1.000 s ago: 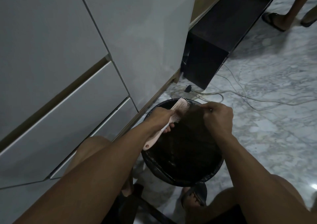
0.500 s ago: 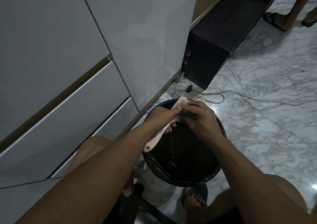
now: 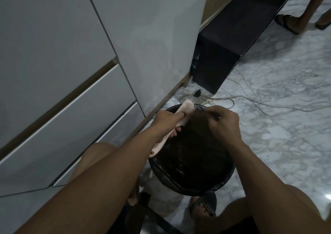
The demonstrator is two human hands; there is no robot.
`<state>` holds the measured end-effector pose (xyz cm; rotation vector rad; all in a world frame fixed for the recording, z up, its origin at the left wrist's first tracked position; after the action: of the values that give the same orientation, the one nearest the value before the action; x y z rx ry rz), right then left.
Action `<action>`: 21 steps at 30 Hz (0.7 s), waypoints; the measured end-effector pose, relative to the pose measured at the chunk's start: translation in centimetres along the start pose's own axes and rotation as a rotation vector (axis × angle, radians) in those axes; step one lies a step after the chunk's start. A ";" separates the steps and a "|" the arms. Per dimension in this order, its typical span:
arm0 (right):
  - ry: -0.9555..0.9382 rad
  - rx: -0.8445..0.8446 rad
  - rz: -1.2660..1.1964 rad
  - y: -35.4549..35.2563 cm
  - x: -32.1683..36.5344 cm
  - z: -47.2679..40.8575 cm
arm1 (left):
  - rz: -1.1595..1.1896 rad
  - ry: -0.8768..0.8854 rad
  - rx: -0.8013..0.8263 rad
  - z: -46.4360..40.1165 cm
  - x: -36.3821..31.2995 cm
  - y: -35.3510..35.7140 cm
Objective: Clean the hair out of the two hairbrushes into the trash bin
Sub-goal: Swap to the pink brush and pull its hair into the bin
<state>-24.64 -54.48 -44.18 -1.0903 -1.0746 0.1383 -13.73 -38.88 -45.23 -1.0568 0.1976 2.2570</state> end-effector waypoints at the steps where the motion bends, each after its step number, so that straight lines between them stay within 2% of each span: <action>1: -0.059 0.025 -0.010 0.2 0.4 0.2 | 0.004 -0.007 0.008 0.0 0.0 0.1; 4: -0.234 0.085 0.045 1.3 1.3 0.9 | 0.035 -0.054 0.043 0.3 -0.3 0.4; 8: -0.315 -0.015 0.059 1.7 1.9 1.2 | 0.046 -0.090 0.075 0.6 -0.5 0.8; 14: -0.197 0.021 0.029 0.9 1.9 0.9 | -0.092 0.013 0.044 0.4 -0.2 0.5; 17: -0.208 -0.005 0.135 0.6 1.8 0.7 | -0.110 0.043 -0.002 0.4 -0.1 0.3; 21: -0.024 -0.066 0.207 -0.4 0.3 -0.4 | -0.056 0.036 -0.047 0.0 -0.1 0.0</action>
<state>-24.35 -54.72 -43.72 -1.2616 -0.9919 0.2832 -13.73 -38.91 -45.16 -1.1138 0.1290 2.2032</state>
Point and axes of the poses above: each hand's wrist, its own z-axis away from the middle knuckle, its own y-axis out of the palm, x = y × z, the point moved 2 cm from there along -z, towards the middle knuckle, and after that the axes turned 8 degrees about z, right-handed, at the moved point
